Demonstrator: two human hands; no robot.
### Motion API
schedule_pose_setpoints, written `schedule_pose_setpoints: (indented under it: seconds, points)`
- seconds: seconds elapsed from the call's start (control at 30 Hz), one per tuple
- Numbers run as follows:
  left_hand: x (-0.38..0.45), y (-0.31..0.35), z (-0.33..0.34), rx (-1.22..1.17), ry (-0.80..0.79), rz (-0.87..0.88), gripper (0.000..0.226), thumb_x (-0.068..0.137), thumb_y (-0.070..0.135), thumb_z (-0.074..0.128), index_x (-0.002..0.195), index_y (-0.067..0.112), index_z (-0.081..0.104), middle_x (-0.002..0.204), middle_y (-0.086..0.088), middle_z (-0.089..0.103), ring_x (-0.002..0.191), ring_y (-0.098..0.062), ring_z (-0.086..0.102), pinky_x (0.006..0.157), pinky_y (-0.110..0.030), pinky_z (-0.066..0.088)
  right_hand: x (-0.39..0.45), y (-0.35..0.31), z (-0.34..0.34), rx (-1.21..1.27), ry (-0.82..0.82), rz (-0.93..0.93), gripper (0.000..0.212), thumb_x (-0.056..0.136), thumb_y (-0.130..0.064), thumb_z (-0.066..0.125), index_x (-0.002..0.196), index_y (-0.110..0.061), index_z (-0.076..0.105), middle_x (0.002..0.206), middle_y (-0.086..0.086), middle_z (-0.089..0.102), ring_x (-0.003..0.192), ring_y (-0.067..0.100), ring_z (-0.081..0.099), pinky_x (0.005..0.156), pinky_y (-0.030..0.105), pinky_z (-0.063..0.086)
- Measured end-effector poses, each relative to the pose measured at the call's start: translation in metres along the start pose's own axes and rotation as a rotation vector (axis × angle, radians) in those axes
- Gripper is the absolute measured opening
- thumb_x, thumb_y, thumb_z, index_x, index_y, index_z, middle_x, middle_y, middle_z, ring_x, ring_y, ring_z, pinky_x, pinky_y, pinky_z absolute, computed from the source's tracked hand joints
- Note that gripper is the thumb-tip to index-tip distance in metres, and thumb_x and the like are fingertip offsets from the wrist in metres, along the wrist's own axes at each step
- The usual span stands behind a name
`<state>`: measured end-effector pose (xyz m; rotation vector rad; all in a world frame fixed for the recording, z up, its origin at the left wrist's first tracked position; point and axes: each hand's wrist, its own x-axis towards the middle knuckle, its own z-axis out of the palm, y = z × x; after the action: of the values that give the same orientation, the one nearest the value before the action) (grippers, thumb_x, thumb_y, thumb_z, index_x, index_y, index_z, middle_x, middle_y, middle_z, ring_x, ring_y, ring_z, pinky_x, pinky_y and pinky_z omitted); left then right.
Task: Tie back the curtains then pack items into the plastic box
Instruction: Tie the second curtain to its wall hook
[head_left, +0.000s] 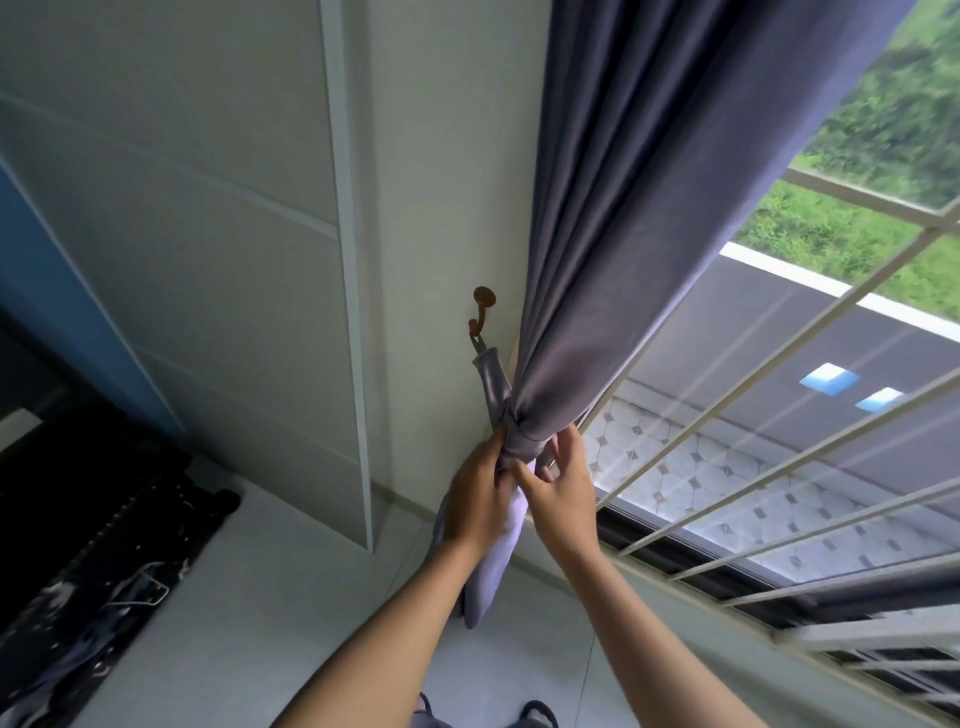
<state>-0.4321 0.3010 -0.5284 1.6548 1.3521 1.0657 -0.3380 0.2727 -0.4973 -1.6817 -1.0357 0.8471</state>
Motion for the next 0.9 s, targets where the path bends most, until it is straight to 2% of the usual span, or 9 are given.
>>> schedule_pose_setpoints:
  seconds: [0.1,0.17,0.3,0.4,0.47,0.57,0.7,0.8,0.9]
  points:
    - [0.001,-0.001,0.002,0.033,-0.017,-0.005,0.039,0.083,0.040,0.044,0.119,0.032,0.058,0.108,0.012,0.069,0.089,0.003,0.060,0.072,-0.013,0.043,0.008,-0.003,0.004,-0.012,-0.071,0.013,0.042,0.076,-0.016,0.071,0.112,-0.029,0.055,0.102,-0.012,0.068,0.098,0.008,0.065,0.084,0.033,0.053]
    - [0.004,-0.008,0.002,0.018,-0.042,-0.042,0.034,0.083,0.039,0.046,0.110,0.027,0.063,0.102,0.007,0.071,0.091,-0.006,0.065,0.073,-0.017,0.047,0.018,-0.007,0.005,0.012,-0.063,0.017,0.036,0.074,-0.010,0.071,0.102,-0.027,0.056,0.096,-0.008,0.069,0.094,0.012,0.066,0.081,0.036,0.055]
    - [0.012,-0.015,-0.010,-0.009,-0.124,-0.059,0.048,0.078,0.053,0.043,0.111,0.025,0.063,0.094,0.005,0.070,0.088,-0.009,0.064,0.077,-0.022,0.050,0.035,-0.011,0.008,0.052,-0.089,0.053,0.029,0.069,-0.005,0.069,0.091,-0.019,0.057,0.086,0.004,0.069,0.084,0.023,0.067,0.075,0.046,0.057]
    - [0.021,-0.007,-0.022,0.045,-0.138,0.092,0.035,0.080,0.042,0.044,0.093,0.016,0.063,0.079,0.002,0.063,0.074,-0.007,0.055,0.068,-0.024,0.047,0.041,-0.001,0.006,0.059,-0.070,0.053,0.022,0.072,-0.009,0.072,0.091,-0.012,0.061,0.083,0.006,0.071,0.082,0.026,0.069,0.068,0.040,0.059]
    - [0.033,-0.004,-0.028,0.120,-0.063,0.233,0.026,0.081,0.026,0.048,0.082,0.008,0.066,0.086,-0.006,0.058,0.083,-0.008,0.049,0.076,-0.023,0.044,0.044,0.001,0.003,0.051,-0.059,0.056,0.020,0.072,-0.012,0.073,0.088,-0.006,0.064,0.079,0.008,0.071,0.080,0.026,0.069,0.063,0.036,0.057]
    - [0.056,0.000,-0.033,0.211,-0.089,0.211,0.016,0.085,0.018,0.050,0.085,0.010,0.065,0.107,-0.003,0.048,0.101,-0.012,0.047,0.091,-0.014,0.035,0.044,-0.001,0.003,0.062,-0.075,0.080,0.020,0.071,-0.011,0.071,0.088,-0.001,0.065,0.076,0.006,0.072,0.072,0.018,0.070,0.061,0.035,0.055]
    - [0.077,0.017,-0.034,0.075,-0.117,0.139,0.019,0.096,0.020,0.039,0.107,0.015,0.054,0.103,0.004,0.056,0.086,-0.005,0.053,0.077,-0.021,0.045,0.045,0.002,0.003,0.068,-0.095,0.102,0.034,0.067,-0.017,0.071,0.098,-0.005,0.067,0.087,0.010,0.073,0.085,0.026,0.071,0.077,0.048,0.059]
    - [0.086,0.030,-0.033,0.154,-0.197,0.125,0.038,0.088,0.035,0.030,0.088,0.011,0.059,0.080,-0.003,0.060,0.065,-0.010,0.051,0.058,-0.016,0.031,0.046,0.008,0.000,0.049,-0.072,0.106,0.030,0.066,-0.020,0.076,0.093,-0.009,0.067,0.088,0.007,0.073,0.087,0.027,0.069,0.078,0.051,0.057]
    - [0.096,0.035,-0.033,0.153,-0.255,-0.013,0.018,0.084,0.010,0.045,0.080,0.003,0.060,0.070,-0.012,0.055,0.065,-0.027,0.049,0.051,-0.015,0.030,0.041,0.003,0.000,0.036,-0.039,0.078,0.025,0.066,-0.021,0.075,0.089,-0.012,0.067,0.085,0.004,0.073,0.085,0.025,0.069,0.076,0.051,0.057]
